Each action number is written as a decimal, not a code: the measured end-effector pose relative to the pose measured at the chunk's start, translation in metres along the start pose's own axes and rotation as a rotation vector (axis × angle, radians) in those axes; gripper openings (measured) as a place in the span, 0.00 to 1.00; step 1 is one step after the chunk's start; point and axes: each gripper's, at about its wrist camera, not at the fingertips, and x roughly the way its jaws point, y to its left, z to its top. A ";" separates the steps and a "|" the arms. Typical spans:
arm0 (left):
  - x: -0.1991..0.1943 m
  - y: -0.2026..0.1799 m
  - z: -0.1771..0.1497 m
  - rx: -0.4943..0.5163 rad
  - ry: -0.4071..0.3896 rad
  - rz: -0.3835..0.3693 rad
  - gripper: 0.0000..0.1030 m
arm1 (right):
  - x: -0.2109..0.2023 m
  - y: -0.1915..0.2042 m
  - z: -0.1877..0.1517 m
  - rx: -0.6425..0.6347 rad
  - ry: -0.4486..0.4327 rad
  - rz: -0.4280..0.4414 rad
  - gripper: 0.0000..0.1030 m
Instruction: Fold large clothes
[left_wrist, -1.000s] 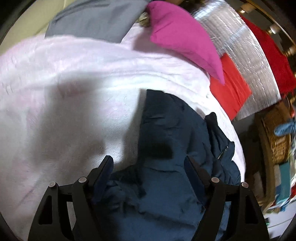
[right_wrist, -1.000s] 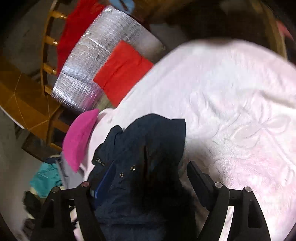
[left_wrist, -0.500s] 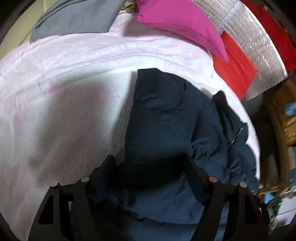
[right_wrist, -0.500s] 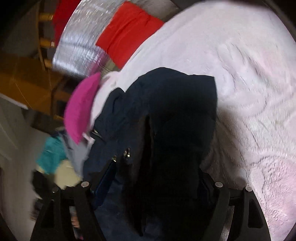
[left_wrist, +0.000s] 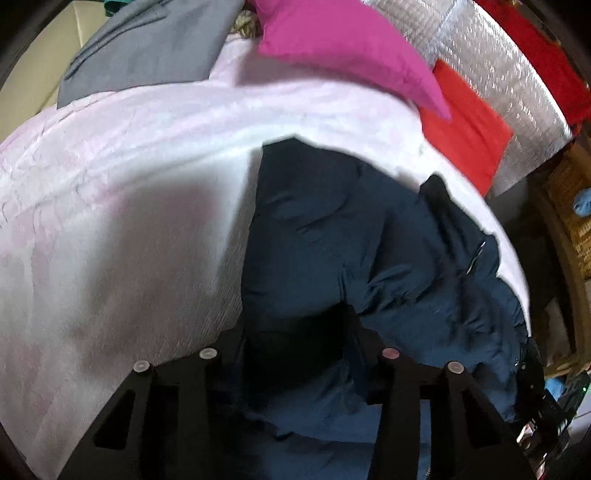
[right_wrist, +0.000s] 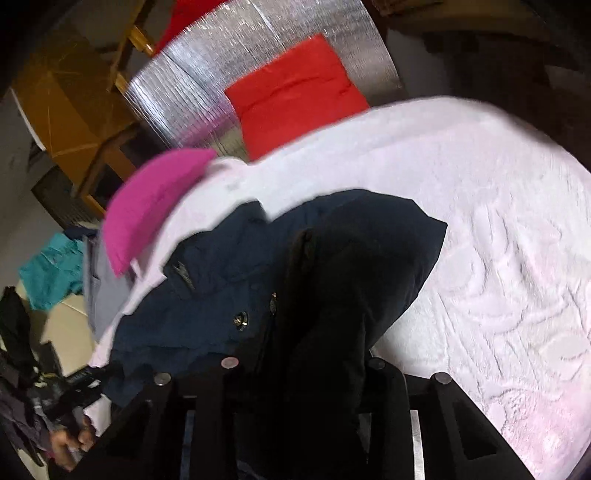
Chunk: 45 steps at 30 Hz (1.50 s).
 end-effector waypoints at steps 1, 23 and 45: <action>-0.002 -0.001 -0.002 0.012 -0.005 0.013 0.50 | 0.004 -0.009 -0.004 0.031 0.029 0.010 0.40; -0.096 -0.064 -0.045 0.317 -0.328 0.180 0.61 | -0.066 0.095 -0.036 -0.192 -0.108 0.037 0.45; -0.018 -0.072 -0.050 0.334 -0.071 0.231 0.63 | 0.041 0.100 -0.056 -0.105 0.241 0.123 0.40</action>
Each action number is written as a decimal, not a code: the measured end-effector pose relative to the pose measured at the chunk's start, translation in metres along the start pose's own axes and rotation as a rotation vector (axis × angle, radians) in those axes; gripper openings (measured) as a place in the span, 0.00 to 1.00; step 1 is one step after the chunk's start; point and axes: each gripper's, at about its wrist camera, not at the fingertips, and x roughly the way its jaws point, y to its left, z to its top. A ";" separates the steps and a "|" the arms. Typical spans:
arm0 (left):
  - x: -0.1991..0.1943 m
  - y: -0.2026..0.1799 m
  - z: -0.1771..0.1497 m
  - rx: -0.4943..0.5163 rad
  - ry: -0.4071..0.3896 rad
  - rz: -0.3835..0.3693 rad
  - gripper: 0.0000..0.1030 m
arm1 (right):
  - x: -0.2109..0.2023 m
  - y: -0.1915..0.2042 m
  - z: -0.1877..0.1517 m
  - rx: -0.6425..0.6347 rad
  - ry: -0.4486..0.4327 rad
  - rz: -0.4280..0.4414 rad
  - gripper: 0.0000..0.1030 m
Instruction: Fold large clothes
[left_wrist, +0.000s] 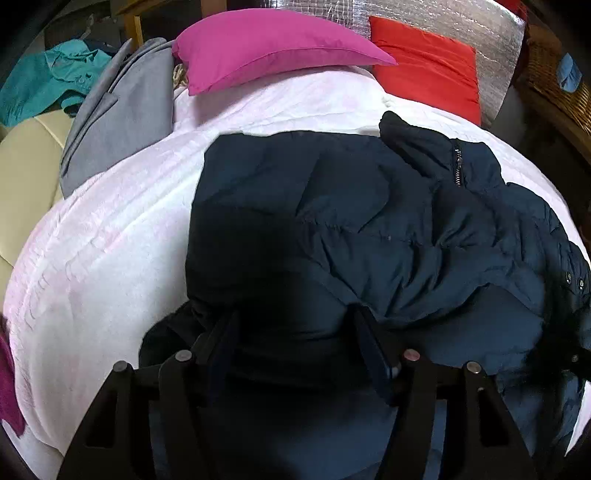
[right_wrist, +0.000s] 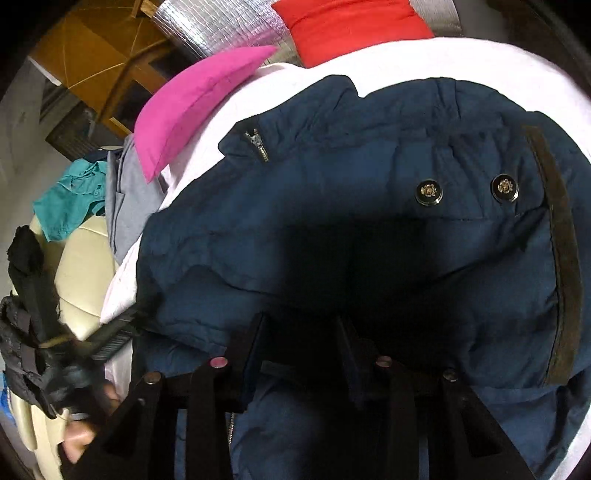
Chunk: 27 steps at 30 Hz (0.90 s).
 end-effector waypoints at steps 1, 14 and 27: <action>-0.004 0.002 0.001 -0.008 -0.005 -0.009 0.63 | -0.003 -0.001 0.002 0.010 0.005 0.012 0.40; -0.023 0.098 0.013 -0.377 -0.035 -0.139 0.78 | -0.134 -0.105 -0.028 0.291 -0.262 0.126 0.71; 0.020 0.090 0.002 -0.354 0.089 -0.240 0.78 | -0.072 -0.156 -0.001 0.348 -0.179 0.120 0.76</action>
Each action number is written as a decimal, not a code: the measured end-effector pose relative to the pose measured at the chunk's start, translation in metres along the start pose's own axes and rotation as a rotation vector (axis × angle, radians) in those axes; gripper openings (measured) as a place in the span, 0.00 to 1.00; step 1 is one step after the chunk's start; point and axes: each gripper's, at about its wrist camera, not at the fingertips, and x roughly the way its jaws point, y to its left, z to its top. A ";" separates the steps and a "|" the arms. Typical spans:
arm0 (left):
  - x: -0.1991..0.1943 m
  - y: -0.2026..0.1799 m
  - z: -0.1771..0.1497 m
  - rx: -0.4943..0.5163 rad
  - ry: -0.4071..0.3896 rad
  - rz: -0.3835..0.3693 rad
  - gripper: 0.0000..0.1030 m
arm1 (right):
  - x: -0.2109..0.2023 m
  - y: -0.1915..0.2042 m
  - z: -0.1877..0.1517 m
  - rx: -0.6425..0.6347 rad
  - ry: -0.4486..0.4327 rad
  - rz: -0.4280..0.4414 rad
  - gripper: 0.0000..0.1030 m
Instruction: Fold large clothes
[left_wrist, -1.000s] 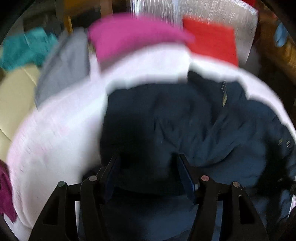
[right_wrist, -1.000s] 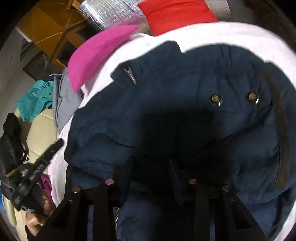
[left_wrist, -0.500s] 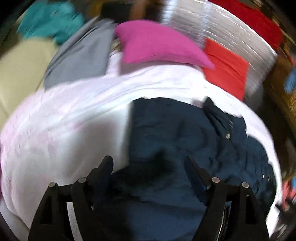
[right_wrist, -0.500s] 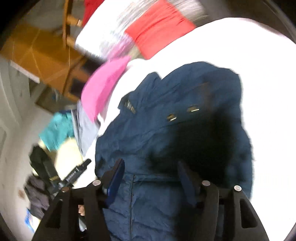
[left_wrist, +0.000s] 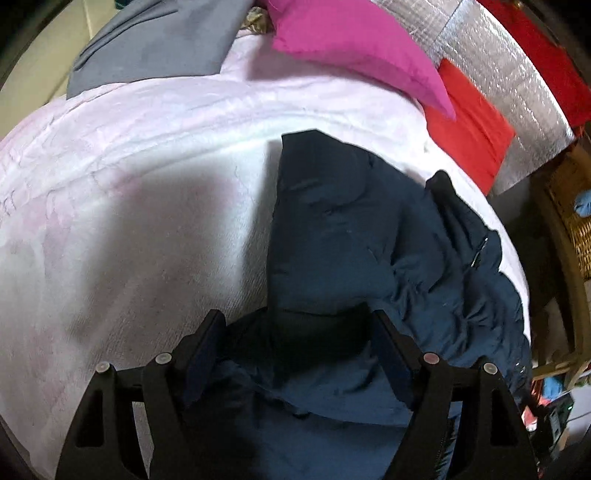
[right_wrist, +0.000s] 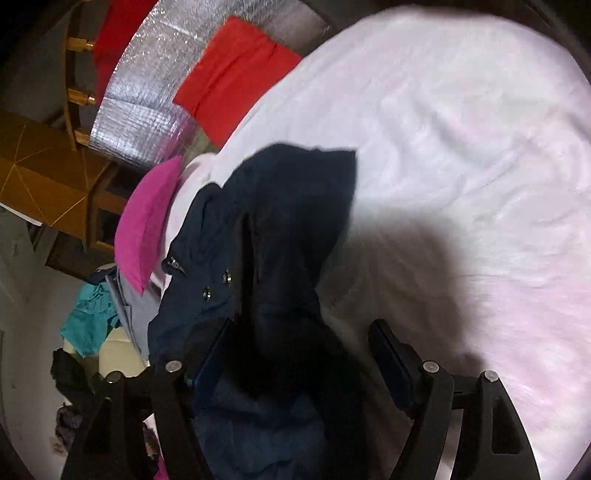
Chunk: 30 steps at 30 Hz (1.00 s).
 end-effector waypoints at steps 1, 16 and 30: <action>0.002 0.000 0.003 0.007 0.000 0.003 0.78 | 0.004 0.006 -0.002 -0.028 -0.004 -0.003 0.76; 0.017 -0.019 0.017 0.044 -0.097 -0.021 0.38 | 0.029 0.073 -0.003 -0.342 -0.122 -0.216 0.24; -0.012 -0.008 0.004 0.063 -0.106 0.091 0.62 | 0.018 0.045 -0.003 -0.158 -0.108 -0.159 0.53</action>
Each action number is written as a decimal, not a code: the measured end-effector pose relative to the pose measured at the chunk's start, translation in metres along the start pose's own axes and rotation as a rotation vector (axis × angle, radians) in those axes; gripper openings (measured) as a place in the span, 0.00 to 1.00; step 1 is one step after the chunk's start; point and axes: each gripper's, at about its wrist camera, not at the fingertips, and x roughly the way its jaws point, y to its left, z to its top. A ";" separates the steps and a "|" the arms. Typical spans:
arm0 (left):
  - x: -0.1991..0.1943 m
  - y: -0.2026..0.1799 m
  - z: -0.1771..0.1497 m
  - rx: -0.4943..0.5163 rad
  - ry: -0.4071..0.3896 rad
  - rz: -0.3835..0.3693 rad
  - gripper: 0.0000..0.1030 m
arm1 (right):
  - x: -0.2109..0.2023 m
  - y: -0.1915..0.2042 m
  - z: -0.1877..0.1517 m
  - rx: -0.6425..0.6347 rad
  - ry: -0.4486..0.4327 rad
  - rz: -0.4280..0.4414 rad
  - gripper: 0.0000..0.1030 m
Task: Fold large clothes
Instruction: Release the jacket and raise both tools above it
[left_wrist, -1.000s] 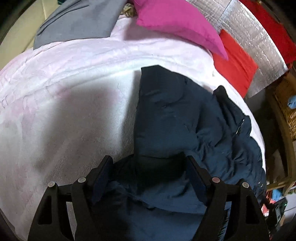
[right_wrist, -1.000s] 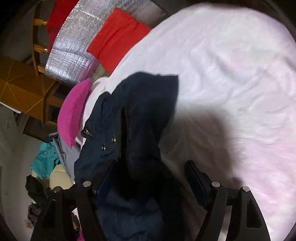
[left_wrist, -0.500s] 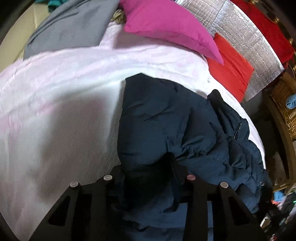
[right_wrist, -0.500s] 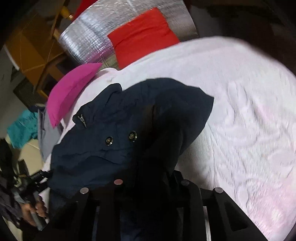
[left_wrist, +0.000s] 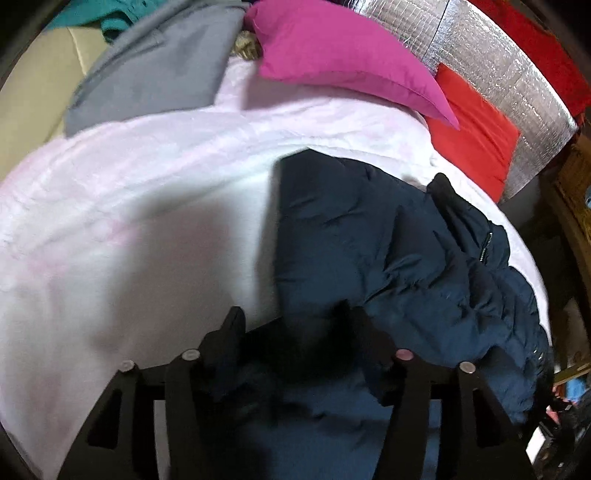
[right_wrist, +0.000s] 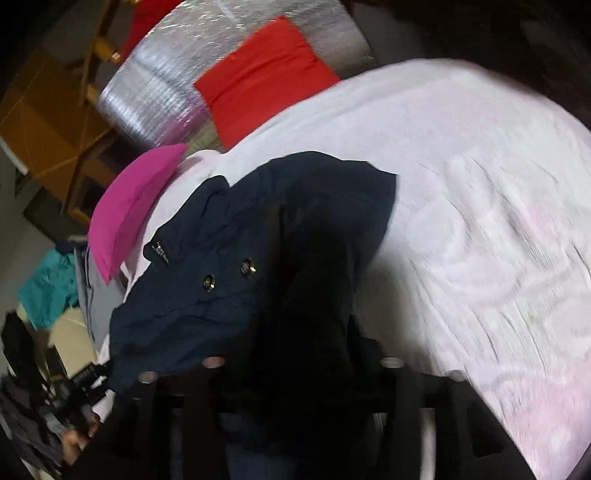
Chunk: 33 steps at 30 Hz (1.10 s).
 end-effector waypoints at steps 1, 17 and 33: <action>-0.008 0.002 -0.002 0.010 -0.013 0.016 0.62 | -0.008 0.000 -0.004 0.005 -0.005 0.005 0.53; -0.121 0.000 -0.102 0.347 -0.119 0.155 0.64 | -0.108 0.004 -0.084 -0.048 -0.008 0.046 0.56; -0.236 -0.009 -0.158 0.436 -0.333 0.197 0.70 | -0.158 -0.014 -0.150 -0.014 0.002 0.126 0.59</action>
